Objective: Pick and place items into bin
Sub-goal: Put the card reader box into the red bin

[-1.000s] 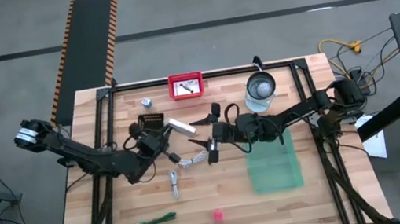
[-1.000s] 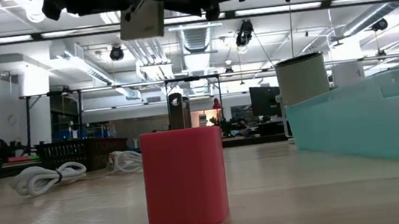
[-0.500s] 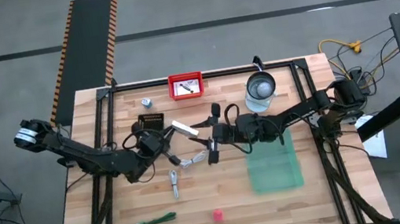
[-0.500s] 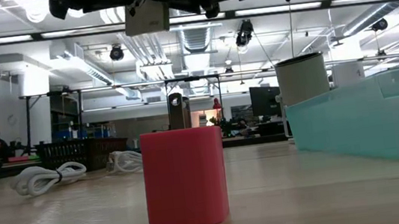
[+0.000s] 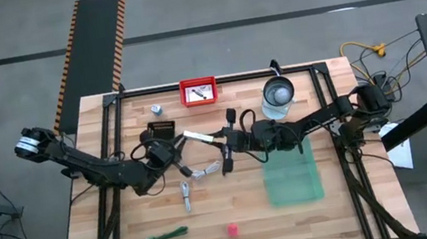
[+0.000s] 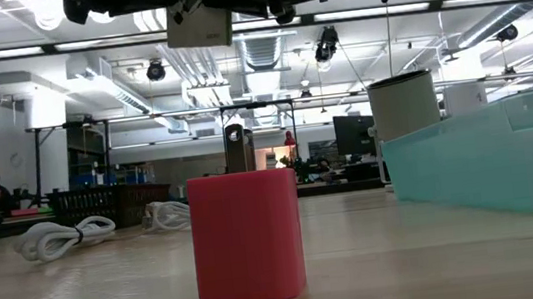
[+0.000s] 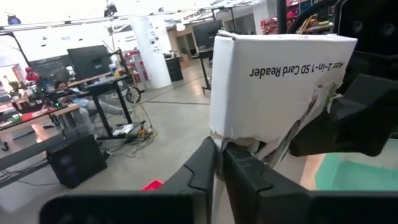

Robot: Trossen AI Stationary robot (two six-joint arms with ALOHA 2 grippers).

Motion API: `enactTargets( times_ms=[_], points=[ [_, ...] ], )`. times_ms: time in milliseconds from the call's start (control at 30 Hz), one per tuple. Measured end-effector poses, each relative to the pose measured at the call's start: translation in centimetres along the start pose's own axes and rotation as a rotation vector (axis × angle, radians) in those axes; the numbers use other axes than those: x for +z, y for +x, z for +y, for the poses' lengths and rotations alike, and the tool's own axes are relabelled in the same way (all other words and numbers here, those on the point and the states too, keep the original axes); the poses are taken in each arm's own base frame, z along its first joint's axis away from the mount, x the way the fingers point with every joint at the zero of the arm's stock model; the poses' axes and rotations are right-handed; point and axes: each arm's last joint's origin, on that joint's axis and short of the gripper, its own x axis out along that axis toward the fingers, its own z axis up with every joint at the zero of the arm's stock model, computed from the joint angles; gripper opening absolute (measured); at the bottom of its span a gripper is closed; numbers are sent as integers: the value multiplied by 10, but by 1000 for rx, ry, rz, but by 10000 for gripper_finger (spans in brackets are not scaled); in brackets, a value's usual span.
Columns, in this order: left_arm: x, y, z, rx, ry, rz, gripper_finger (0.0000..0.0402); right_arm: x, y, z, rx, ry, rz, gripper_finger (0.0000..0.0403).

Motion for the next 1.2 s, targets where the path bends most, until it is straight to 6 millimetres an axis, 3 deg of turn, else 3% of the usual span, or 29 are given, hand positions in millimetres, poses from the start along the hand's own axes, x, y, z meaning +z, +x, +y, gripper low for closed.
enactTargets(
  times_ms=[300, 467, 633, 800, 1200],
  points=[
    [4, -2, 5, 6, 35, -4, 137, -1, -2, -1, -32, -20, 49, 22],
    [5, -7, 16, 24, 100, 37, 174, -4, -2, -1, -36, -44, 89, 22],
    [5, -17, 32, 32, 55, 66, 180, -18, -2, -5, -73, -85, 204, 22],
    [-5, -27, 44, 10, 12, 81, 180, -16, 4, -24, -113, -87, 305, 22],
    [-49, -36, 53, 4, -25, 126, 180, 19, 22, -72, -160, -114, 585, 22]
  ],
)
